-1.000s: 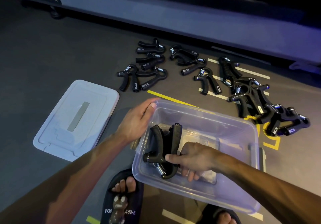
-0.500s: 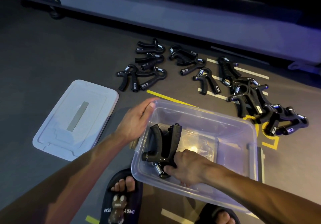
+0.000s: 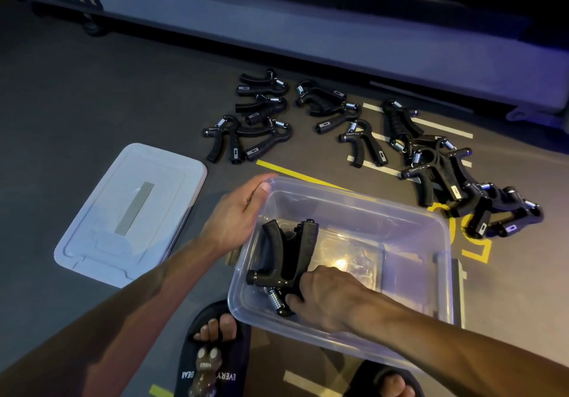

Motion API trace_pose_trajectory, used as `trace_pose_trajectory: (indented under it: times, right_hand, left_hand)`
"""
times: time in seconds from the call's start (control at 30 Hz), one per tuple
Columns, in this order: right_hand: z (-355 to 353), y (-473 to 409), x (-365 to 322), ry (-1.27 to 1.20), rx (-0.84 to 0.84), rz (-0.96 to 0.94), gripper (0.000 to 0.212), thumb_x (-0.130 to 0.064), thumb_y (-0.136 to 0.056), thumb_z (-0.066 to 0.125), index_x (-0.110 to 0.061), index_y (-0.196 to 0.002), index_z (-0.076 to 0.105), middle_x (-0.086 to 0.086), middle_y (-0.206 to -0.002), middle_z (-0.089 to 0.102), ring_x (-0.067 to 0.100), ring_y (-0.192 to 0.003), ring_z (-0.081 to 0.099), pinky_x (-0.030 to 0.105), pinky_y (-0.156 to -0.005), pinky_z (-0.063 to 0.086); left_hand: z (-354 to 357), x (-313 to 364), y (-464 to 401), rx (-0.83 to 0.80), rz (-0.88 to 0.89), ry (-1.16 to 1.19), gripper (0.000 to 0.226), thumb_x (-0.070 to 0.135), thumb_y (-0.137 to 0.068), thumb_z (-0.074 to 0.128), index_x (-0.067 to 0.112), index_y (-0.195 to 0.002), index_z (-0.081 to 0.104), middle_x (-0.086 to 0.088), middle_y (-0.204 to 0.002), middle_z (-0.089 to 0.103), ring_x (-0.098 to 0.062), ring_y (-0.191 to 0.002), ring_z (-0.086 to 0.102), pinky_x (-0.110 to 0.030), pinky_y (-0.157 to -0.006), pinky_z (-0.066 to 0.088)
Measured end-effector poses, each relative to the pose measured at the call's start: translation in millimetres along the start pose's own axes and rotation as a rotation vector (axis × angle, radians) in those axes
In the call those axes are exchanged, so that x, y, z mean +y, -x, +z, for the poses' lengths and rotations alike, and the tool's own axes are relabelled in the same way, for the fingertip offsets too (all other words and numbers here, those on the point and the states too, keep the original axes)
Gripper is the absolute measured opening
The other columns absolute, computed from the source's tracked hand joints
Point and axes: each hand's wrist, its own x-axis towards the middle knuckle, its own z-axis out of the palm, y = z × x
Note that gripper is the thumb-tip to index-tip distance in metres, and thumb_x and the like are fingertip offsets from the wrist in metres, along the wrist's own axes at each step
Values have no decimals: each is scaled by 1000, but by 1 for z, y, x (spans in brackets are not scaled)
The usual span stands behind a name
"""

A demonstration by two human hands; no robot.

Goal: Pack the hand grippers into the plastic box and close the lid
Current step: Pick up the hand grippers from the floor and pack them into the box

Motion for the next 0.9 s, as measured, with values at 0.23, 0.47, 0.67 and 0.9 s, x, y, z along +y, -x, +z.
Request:
trace_pose_trajectory:
  times: [0.23,0.47,0.67,0.9]
  right_hand:
    - [-28,15,7,-64,-159,5,62,-71,-95,26,-16,-97,55,4,-78,53,26,-78,55,33,-72,43]
    - [-120,4,78,-742,37,-98,51,-52,-98,47,-5,-100,67,14,-88,75,27,-67,71,34,-54,58]
    - [-155,-103,152,-528,514,119,16,-31,-95,50,-26,-97,65,9,-96,75,27,-74,71,43,-71,61]
    - [-149,-172,183,-399,295,369,26,-23,-92,61,-17,-117,61,7,-79,71,22,-53,70,35,-54,61]
  left_hand:
    - [-1,1,-1,-1,18,-10,40,51,-106,32,39,-138,55,23,-128,64,6,-120,57,-23,-101,45]
    - [-8,11,-28,-46,41,13,28,39,-101,46,34,-115,70,13,-114,68,-1,-105,61,-13,-88,44]
    - [1,16,-50,-165,63,52,22,32,-105,52,28,-112,73,21,-110,67,-3,-110,62,-18,-91,45]
    - [5,7,-53,-198,53,98,35,48,-99,47,29,-109,74,10,-107,70,-14,-112,64,-35,-98,47]
